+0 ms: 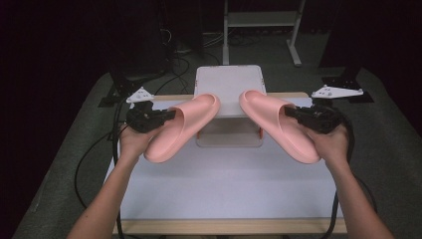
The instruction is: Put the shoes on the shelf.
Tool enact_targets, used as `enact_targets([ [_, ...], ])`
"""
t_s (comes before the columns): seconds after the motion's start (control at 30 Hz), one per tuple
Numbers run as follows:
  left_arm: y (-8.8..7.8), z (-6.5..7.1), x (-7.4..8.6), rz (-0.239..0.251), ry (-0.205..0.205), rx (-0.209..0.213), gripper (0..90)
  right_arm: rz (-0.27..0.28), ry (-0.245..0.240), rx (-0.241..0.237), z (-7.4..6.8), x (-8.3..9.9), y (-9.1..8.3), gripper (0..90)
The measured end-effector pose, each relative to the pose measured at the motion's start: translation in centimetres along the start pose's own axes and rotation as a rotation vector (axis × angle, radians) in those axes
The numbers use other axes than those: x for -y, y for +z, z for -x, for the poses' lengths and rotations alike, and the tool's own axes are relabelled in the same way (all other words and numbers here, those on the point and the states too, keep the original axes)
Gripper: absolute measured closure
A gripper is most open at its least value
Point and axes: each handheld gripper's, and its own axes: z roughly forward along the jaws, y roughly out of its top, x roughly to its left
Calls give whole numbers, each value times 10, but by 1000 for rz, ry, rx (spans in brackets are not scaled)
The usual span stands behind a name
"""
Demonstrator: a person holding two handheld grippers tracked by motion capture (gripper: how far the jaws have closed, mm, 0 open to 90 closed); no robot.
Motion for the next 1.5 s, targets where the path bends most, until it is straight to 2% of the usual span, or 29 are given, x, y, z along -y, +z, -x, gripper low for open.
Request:
enact_targets([
  [0.2,12,-8,-8,-10,-20,-5,840,-2,9,11,4,-10,9,840],
  [0.47,25,-18,-22,-23,-26,-17,840,-10,21,30,12,-21,21,839],
  [0.87,40,-23,-42,-26,-29,-30,840,-29,32,55,21,-37,35,839],
  [1.23,54,-29,-54,-30,-48,-39,840,-39,36,81,30,-52,48,838],
  [1.5,66,-35,-59,-41,-69,-47,840,-56,65,92,36,-56,62,838],
])
